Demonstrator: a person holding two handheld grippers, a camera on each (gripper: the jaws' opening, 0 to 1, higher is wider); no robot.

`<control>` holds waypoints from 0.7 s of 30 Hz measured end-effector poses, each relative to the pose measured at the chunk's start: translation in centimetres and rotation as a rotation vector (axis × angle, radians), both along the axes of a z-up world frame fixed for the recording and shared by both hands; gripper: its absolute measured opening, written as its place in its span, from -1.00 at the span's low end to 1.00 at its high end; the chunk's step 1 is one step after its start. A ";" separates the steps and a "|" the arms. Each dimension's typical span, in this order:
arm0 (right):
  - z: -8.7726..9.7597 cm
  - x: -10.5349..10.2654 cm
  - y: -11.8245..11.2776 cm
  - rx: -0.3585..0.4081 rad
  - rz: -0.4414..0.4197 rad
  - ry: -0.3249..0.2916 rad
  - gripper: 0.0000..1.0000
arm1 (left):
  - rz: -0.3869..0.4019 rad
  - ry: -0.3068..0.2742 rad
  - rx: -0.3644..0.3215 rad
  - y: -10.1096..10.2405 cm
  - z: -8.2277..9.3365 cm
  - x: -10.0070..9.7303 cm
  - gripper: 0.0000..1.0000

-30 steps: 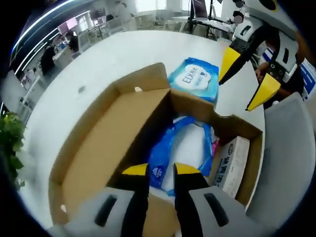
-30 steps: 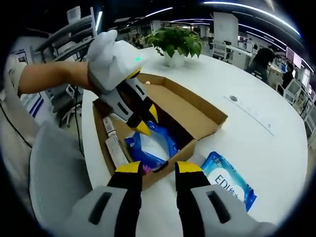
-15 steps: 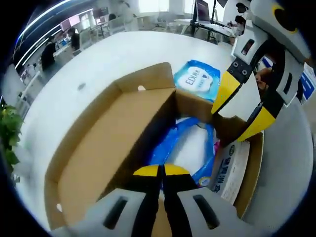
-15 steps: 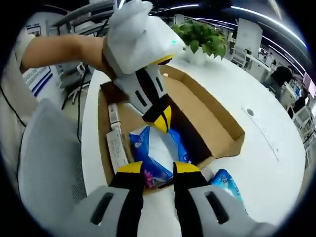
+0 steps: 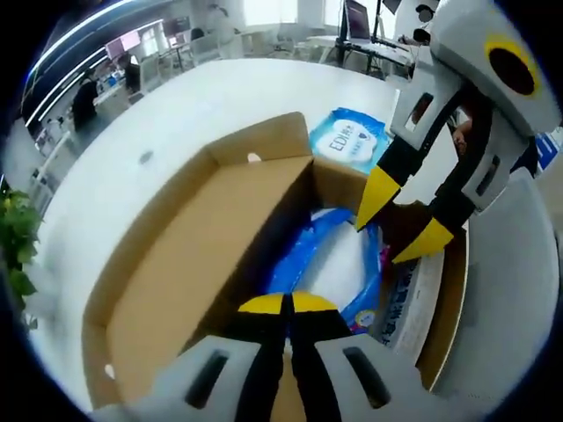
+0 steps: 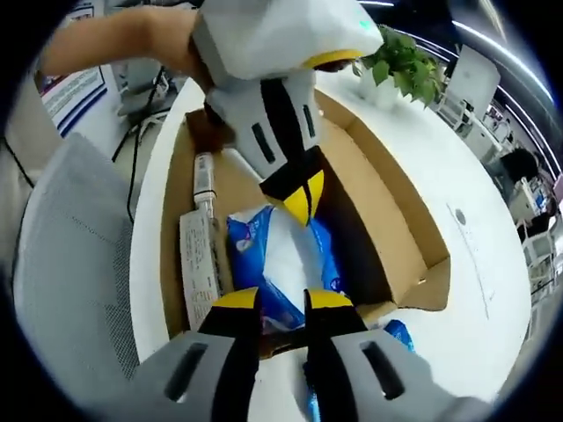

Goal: Operate the shoe box by opening the lid, removing the specified soft item, and placing it in the target area until the item is outside and the box remains undamaged.

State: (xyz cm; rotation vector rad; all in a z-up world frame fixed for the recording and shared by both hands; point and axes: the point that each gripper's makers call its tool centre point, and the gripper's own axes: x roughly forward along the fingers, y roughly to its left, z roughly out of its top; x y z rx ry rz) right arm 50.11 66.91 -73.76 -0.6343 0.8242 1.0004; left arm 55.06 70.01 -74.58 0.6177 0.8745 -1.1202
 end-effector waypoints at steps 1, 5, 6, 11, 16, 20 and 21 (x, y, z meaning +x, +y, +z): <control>-0.2 -0.1 0.1 -0.006 0.005 0.004 -0.70 | 0.000 0.000 -0.001 0.0 0.0 0.0 -1.00; -1.0 0.1 0.3 -0.042 0.038 -0.010 -0.80 | 0.013 0.003 -0.007 0.2 0.1 0.1 -1.00; -1.3 0.1 0.3 -0.053 0.046 -0.014 -0.83 | 0.017 0.007 -0.009 0.3 0.1 0.1 -1.00; -1.5 0.1 0.3 -0.071 0.060 -0.028 -0.98 | 0.035 0.014 -0.013 0.5 0.2 0.2 -1.00; -1.3 -0.1 0.3 -0.072 0.063 -0.033 -1.00 | 0.051 0.023 -0.023 0.5 0.5 0.1 -1.00; -0.7 0.0 0.3 -0.065 0.064 -0.050 -1.00 | 0.060 0.021 -0.029 0.5 1.0 0.2 -1.00; -0.5 0.1 0.4 -0.062 0.064 -0.054 -1.00 | 0.061 0.022 -0.029 0.5 1.1 0.2 -1.00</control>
